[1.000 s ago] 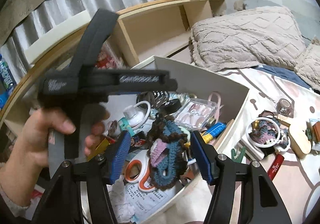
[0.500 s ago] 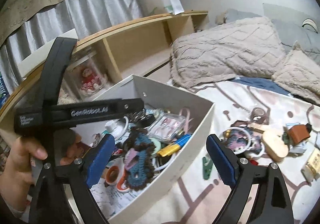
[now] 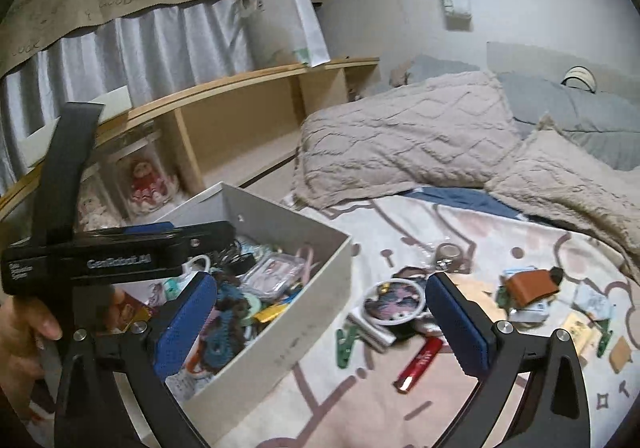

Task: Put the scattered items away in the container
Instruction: 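Withdraw both grippers from the box back toward the bed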

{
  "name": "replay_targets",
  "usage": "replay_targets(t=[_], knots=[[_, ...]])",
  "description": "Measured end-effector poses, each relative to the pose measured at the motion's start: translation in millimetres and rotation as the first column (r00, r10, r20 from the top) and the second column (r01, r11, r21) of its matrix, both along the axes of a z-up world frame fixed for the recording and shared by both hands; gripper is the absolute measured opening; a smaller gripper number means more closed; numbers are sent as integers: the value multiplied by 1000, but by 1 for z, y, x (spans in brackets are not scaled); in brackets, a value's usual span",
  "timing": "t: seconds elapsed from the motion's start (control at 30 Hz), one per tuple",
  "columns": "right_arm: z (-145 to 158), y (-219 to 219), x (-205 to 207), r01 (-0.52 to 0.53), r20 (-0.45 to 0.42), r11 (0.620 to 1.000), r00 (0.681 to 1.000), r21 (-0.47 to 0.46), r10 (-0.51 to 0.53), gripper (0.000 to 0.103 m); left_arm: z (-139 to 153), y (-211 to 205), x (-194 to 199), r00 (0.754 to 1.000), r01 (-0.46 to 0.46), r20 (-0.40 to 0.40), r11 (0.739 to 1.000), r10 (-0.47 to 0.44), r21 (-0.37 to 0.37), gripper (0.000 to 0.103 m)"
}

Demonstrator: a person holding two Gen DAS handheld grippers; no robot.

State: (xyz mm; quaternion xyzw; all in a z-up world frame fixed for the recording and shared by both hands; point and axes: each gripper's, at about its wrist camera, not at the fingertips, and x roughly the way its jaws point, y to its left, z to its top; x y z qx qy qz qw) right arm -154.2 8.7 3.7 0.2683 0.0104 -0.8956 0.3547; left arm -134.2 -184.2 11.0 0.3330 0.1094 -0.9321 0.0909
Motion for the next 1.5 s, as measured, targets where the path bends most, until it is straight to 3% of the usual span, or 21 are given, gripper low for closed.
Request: replay_targets(t=[0.33, 0.67, 0.93, 1.1, 1.5], knots=[[13, 54, -5, 123, -53, 992, 991, -8, -123, 103, 12, 25, 8, 996, 72, -52, 997, -71, 19, 101], [15, 113, -5, 249, -99, 969, 964, 2, -248, 103, 18, 61, 11, 984, 133, -109, 990, -137, -43, 101], [6, 159, -8, 342, -57, 940, 938, 8, -341, 103, 16, 93, 4, 974, 188, -109, 977, -198, -98, 101], [-6, 185, -15, 350, 19, 937, 937, -5, -350, 103, 10, 113, -3, 966, 231, -95, 967, -242, -110, 101], [-42, 225, -22, 426, 34, 903, 903, 63, -428, 103, -25, 151, -24, 948, 310, -31, 943, -316, -120, 101]])
